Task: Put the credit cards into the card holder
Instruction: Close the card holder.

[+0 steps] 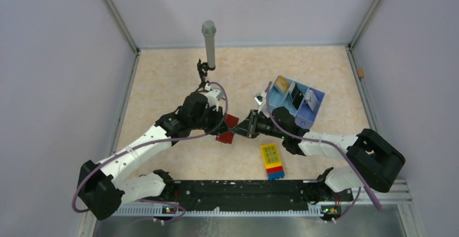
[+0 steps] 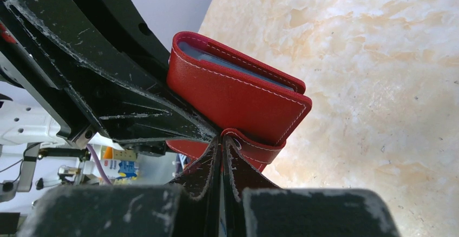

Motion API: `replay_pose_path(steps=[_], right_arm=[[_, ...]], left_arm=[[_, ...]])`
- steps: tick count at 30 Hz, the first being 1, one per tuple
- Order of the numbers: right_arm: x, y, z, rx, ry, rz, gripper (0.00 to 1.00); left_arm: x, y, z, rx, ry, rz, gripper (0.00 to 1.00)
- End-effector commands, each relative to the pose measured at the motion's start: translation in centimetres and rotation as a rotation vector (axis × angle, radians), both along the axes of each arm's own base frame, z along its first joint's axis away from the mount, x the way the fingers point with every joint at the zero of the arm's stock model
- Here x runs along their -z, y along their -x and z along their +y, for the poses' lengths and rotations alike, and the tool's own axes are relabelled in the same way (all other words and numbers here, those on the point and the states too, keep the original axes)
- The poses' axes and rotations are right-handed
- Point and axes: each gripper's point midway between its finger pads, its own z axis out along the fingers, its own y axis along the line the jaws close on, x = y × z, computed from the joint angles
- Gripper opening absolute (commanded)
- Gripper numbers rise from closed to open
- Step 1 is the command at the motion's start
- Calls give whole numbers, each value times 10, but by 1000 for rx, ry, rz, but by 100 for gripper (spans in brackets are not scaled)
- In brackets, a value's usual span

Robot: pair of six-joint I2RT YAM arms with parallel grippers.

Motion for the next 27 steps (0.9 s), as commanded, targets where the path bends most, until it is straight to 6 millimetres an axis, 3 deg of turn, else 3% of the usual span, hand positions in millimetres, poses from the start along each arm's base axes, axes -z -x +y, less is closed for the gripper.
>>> replay_pose_path(steps=[1,9,27], right_arm=[[13,-1,-5,38,32,-29,0],[13,6,-17,45,26,-62,0],[28,3,-28,102,48,-42,0]], left_arm=[[-63,17,-30,149,242,-107,0],[-99,45,-34,271,484,-75,0],[-136,93,-32,525,646,-90,0]])
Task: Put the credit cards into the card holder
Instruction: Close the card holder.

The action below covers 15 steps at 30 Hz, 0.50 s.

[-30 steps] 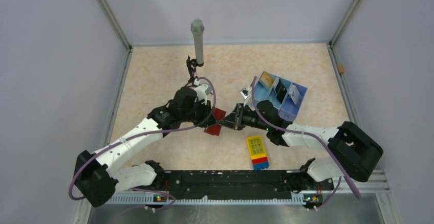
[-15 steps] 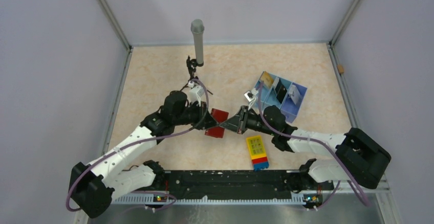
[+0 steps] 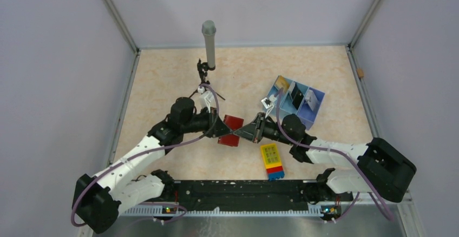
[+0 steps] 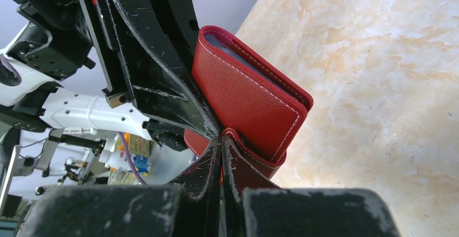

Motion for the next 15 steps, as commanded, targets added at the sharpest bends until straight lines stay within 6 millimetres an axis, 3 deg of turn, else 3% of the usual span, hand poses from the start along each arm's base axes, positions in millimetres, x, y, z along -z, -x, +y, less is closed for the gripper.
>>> replay_pose_path(steps=[1,15], right_arm=[[54,-17,-13,122,152,75,0],[50,-21,-13,99,73,85,0]], left_arm=[[-108,69,-18,399,353,-189,0],[-135,100,-8,537,447,-205,0]])
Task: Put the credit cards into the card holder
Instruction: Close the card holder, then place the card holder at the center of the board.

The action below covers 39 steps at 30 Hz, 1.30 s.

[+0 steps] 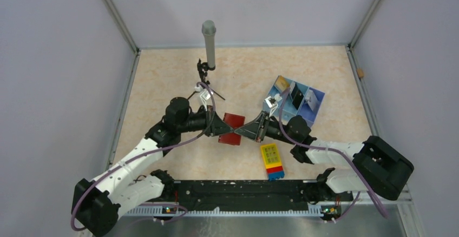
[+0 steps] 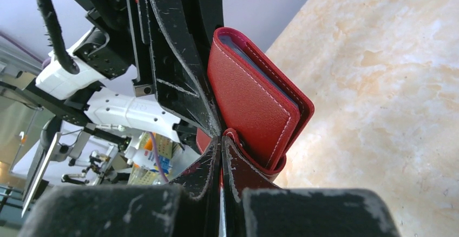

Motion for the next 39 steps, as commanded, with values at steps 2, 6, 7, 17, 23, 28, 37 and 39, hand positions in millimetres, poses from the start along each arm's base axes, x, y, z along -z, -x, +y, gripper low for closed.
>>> replay_pose_path(steps=[2,6,7,17,23,28,37,39], right_arm=[[73,-30,-14,164,207,138,0],[81,-35,-22,190,219,164,0],[83,-36,-23,194,225,170,0],[64,-36,-20,161,264,100,0],[23,-42,-31,184,328,-18,24],[1,-57,-61,274,355,-69,56],[30,-105,-114,431,527,-9,60],[31,-111,-119,443,528,-8,60]], left_arm=[[-115,96,-2,495,340,-244,0],[-120,102,1,512,353,-256,0],[-121,103,2,515,356,-259,0],[-87,68,-6,320,228,-212,0],[3,-12,0,-78,-84,-47,0],[52,-50,3,-251,-175,8,0],[111,-108,-13,-389,-191,30,4],[125,-116,-19,-384,-197,51,7]])
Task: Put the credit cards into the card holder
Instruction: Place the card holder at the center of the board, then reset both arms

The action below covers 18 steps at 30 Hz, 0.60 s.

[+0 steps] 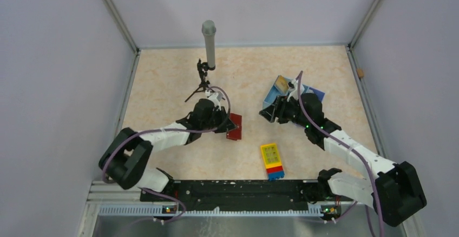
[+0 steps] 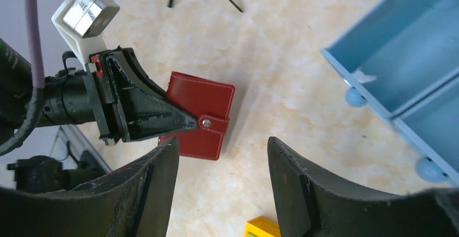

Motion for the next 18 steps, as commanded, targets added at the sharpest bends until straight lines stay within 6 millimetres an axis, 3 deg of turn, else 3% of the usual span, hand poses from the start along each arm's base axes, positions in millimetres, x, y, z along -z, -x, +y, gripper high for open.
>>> replay_pose_path(steps=[1,3,6,9,12,18], right_arm=[[-3,-17,-14,31,48,-22,60],[-1,-21,-21,55,56,-9,61],[7,-29,-36,117,94,17,61],[15,-35,-55,193,147,39,62],[20,-39,-76,278,218,54,62],[-2,-43,-121,484,320,-32,62]], left_arm=[[2,-38,-18,-50,73,-81,11],[15,-46,-14,-67,43,-67,18],[32,-53,7,-126,-9,-38,46],[31,-59,37,-206,-28,-46,75],[21,-61,68,-287,-42,-61,98],[-17,-60,146,-542,-239,-53,99]])
